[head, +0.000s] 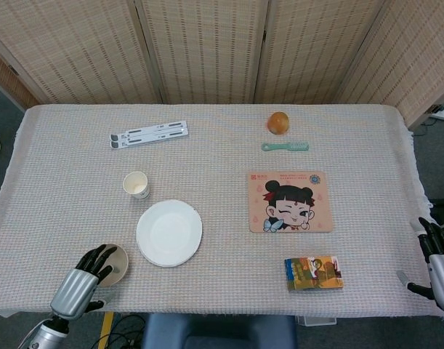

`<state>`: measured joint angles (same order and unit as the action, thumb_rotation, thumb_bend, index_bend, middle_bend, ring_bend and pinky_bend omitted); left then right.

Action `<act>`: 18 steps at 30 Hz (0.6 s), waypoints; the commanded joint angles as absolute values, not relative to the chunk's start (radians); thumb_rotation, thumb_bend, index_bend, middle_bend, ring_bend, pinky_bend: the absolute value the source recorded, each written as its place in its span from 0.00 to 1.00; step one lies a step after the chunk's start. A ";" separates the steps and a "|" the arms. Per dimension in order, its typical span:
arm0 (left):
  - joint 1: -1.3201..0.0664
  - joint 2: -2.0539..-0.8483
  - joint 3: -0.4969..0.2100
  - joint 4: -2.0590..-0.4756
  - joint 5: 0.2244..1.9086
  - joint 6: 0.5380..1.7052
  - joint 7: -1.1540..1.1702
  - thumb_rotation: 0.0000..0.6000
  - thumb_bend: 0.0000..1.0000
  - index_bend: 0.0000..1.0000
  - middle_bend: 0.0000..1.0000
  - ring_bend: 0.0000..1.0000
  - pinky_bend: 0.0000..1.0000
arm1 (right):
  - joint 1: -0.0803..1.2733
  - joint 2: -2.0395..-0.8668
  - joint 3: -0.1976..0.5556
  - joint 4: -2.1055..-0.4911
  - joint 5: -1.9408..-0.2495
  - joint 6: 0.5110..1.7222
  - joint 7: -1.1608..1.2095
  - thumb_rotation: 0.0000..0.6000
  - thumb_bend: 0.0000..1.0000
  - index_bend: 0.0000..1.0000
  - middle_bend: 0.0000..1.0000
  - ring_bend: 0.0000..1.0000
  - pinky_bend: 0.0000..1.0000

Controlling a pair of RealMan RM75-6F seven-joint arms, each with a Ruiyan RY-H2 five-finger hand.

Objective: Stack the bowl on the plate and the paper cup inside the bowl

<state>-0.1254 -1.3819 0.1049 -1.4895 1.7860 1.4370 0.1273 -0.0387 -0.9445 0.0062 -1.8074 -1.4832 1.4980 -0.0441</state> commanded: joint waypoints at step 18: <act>-0.150 -1.428 0.103 -1.360 1.748 1.429 0.012 1.00 0.25 0.46 0.12 0.00 0.16 | -0.039 -0.945 0.004 -1.814 -1.481 1.494 -0.059 1.00 0.22 0.00 0.00 0.00 0.00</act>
